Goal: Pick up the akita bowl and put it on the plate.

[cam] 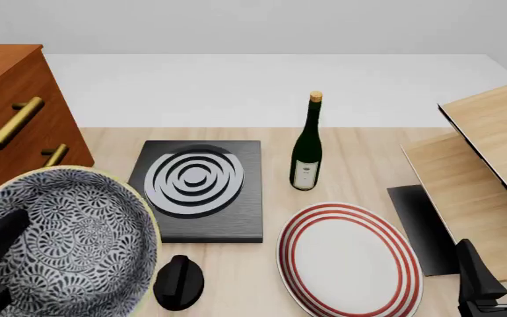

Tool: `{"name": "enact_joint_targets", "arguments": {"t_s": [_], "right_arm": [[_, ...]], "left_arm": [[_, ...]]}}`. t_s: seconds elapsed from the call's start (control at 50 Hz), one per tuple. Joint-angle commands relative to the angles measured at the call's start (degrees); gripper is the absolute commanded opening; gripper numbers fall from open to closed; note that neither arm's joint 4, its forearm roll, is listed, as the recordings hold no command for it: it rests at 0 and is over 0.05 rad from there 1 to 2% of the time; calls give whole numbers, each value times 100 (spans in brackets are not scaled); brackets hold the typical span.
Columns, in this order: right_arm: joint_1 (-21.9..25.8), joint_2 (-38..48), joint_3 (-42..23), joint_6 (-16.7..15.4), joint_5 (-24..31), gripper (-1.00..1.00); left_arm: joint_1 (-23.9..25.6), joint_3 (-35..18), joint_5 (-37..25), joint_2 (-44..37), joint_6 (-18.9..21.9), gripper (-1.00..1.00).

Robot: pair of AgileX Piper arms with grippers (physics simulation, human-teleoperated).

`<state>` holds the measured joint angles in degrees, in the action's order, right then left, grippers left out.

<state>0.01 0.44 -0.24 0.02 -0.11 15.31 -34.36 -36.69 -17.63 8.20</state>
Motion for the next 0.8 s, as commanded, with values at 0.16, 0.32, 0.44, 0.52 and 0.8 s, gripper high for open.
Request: {"name": "enact_joint_targets", "arguments": {"t_s": [0.16,0.32,0.44,0.52,0.8], "right_arm": [[0,0,0,1,0,100],[1,0,0,1,0,100],[0,1,0,2,0,100],[0,-1,0,-1,0,100],[0,0,0,-1,0,100]], "left_arm": [[1079,-488,2267,-2080,-784,-100],[1626,-783,2915,-3020,-1106,-100],[2006,-1047,3191,-3679,-1190,-100],[2324,-1157,3332,-4024,-1349,-100],[3022,-1131,3900,-4776,-2099,-100]]}}
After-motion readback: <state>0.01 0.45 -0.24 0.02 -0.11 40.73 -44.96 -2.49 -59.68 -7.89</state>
